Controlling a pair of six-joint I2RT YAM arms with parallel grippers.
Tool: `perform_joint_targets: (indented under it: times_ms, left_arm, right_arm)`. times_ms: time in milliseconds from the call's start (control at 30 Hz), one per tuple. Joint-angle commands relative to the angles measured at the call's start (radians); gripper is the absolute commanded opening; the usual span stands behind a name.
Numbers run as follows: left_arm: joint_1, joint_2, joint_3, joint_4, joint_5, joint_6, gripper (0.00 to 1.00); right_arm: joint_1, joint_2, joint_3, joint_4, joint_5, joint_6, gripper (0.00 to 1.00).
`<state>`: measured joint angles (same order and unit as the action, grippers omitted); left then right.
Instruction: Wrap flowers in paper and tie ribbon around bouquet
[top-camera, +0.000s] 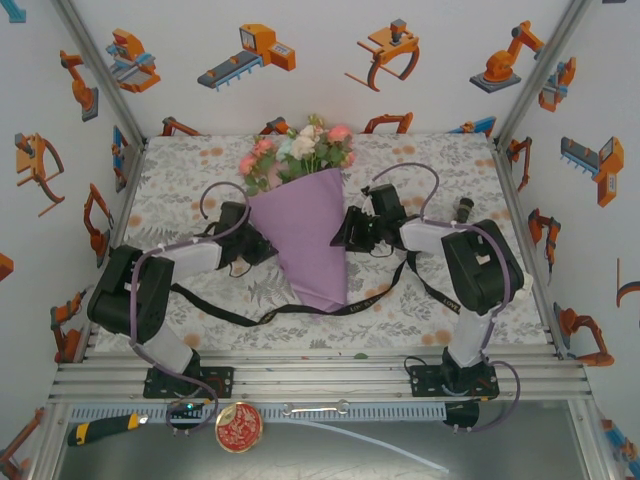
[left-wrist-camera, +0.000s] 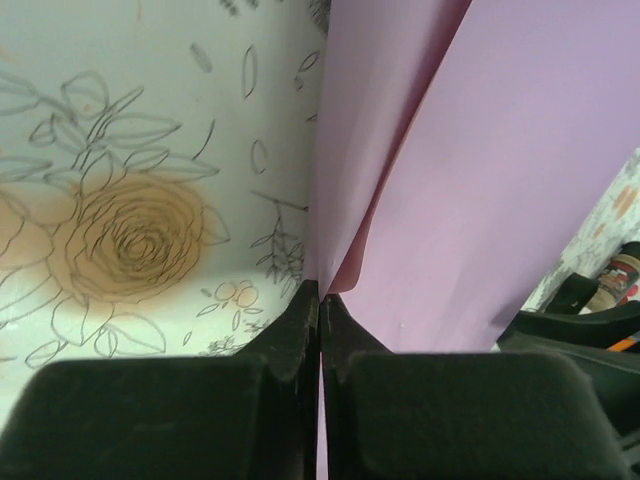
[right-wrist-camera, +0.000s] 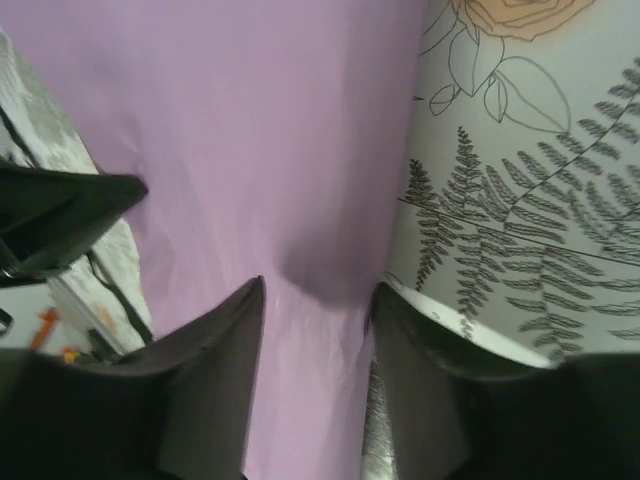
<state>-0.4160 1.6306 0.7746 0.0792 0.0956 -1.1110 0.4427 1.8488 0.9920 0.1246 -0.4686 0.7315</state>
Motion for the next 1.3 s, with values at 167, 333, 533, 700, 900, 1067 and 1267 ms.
perform_joint_targets:
  times_ms: [167, 333, 533, 700, 900, 1067, 1267]
  left_arm:
    - [0.041, -0.035, 0.112, 0.015, 0.155, 0.101, 0.0]
    - [0.046, -0.101, 0.118, -0.024, 0.179, 0.095, 0.0]
    - [0.023, -0.207, 0.004, -0.011, 0.204, 0.044, 0.0]
    - [-0.027, -0.29, -0.096, -0.07, 0.158, 0.036, 0.0]
    - [-0.049, -0.278, -0.156, -0.085, 0.108, 0.049, 0.1]
    - [-0.046, -0.251, -0.136, -0.113, 0.101, 0.076, 0.51]
    - [0.006, -0.412, -0.096, -0.323, -0.003, 0.146, 0.57]
  right_arm:
    - [0.014, -0.043, 0.013, 0.142, -0.065, 0.134, 0.01]
    - [0.016, -0.116, 0.029, 0.074, -0.052, 0.131, 0.0]
    - [0.047, -0.233, -0.065, 0.012, -0.017, 0.12, 0.0]
    - [0.104, -0.302, -0.174, -0.008, 0.054, 0.114, 0.0]
    - [0.124, -0.252, -0.224, 0.001, 0.094, 0.114, 0.03]
    - [0.124, -0.266, -0.196, -0.07, 0.133, 0.102, 0.31]
    - [0.08, -0.484, -0.176, -0.255, 0.329, 0.032, 0.5]
